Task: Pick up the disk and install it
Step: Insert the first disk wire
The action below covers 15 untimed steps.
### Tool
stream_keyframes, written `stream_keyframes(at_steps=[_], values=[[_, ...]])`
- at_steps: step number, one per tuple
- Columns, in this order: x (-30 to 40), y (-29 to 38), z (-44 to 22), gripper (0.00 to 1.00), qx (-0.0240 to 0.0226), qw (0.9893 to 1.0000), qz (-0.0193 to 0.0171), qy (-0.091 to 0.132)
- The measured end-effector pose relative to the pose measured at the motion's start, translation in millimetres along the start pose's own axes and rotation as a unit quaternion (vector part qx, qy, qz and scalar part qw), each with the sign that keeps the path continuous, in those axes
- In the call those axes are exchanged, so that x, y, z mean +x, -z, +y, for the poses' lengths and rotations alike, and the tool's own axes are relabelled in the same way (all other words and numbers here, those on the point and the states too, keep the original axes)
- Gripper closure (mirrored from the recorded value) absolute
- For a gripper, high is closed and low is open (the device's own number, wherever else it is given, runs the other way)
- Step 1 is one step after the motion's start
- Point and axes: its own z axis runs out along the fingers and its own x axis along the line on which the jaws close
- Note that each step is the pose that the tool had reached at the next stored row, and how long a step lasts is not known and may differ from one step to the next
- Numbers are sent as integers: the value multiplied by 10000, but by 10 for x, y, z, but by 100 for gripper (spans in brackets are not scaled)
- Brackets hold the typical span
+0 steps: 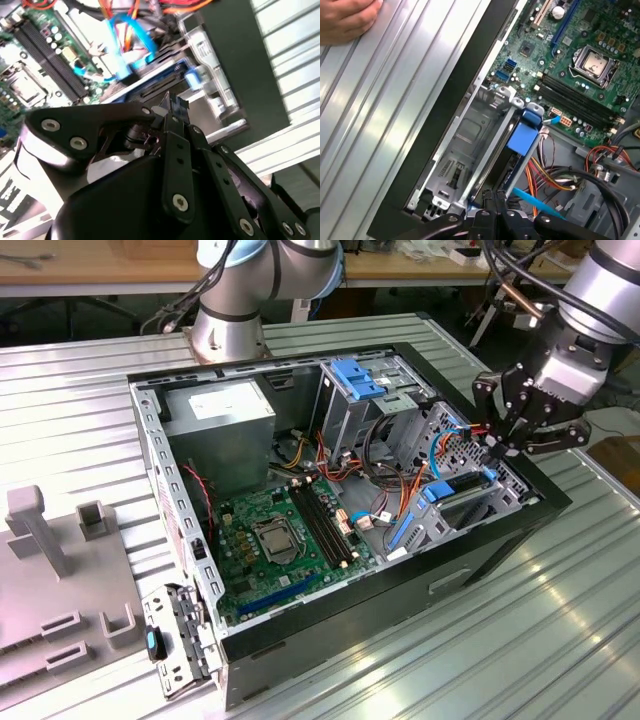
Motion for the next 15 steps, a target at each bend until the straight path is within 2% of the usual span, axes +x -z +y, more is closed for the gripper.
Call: stream_keyframes(at_steps=[3, 5, 6, 8, 11, 12, 15], values=[[68, -6, -124, 89, 1, 10000, -1, 0], [129, -11, -236, 89, 0, 10000, 0, 1], [140, -11, -258, 89, 0, 10000, 0, 1], [139, -13, -293, 89, 1, 10000, -1, 15], [128, -15, -299, 89, 2, 9995, -11, 312], [122, -16, -302, 89, 2, 9989, -16, 467], [106, -17, -312, 89, 4, 9976, -24, 685]])
